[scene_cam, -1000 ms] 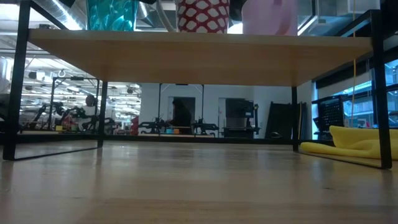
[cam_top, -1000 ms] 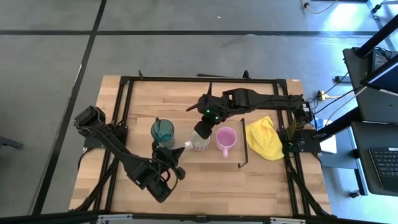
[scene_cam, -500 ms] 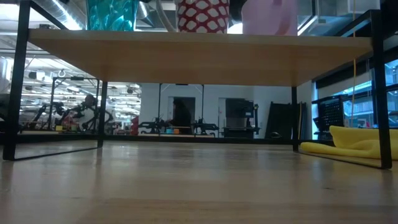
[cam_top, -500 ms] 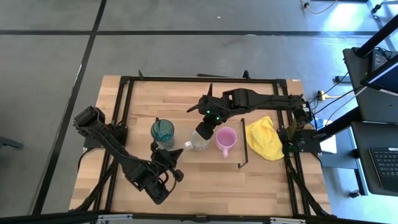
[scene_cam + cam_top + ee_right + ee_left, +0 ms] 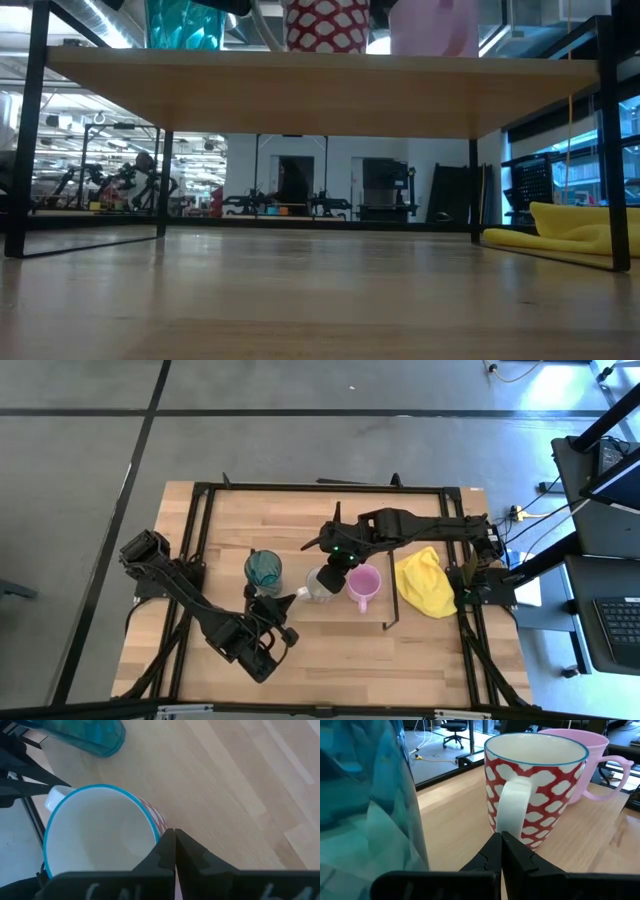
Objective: Stack small to large cups/mugs on shelf
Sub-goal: Put the red cup on the shelf
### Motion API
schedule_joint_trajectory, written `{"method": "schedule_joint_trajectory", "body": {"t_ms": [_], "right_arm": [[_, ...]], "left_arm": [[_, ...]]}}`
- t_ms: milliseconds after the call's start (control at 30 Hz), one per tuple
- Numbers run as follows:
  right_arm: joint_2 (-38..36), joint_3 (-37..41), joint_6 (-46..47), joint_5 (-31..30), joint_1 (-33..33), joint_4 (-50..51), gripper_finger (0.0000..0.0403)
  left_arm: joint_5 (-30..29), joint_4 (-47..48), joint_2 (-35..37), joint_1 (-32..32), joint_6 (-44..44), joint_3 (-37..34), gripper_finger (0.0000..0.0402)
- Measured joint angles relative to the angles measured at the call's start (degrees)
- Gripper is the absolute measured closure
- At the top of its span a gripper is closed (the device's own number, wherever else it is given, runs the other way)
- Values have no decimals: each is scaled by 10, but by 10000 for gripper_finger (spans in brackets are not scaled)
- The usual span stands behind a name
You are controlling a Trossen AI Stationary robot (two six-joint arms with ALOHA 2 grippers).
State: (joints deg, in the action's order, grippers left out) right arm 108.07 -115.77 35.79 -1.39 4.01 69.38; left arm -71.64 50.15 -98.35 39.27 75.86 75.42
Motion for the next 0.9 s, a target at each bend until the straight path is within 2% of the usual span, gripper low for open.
{"method": "schedule_joint_trajectory", "body": {"t_ms": [700,900], "right_arm": [[0,0,-5,-4,-5,-26,400],[0,0,-16,-4,-8,-63,400]], "left_arm": [[-10,-54,0,17,-1,0,402],[-14,-106,0,25,-60,0,402]]}}
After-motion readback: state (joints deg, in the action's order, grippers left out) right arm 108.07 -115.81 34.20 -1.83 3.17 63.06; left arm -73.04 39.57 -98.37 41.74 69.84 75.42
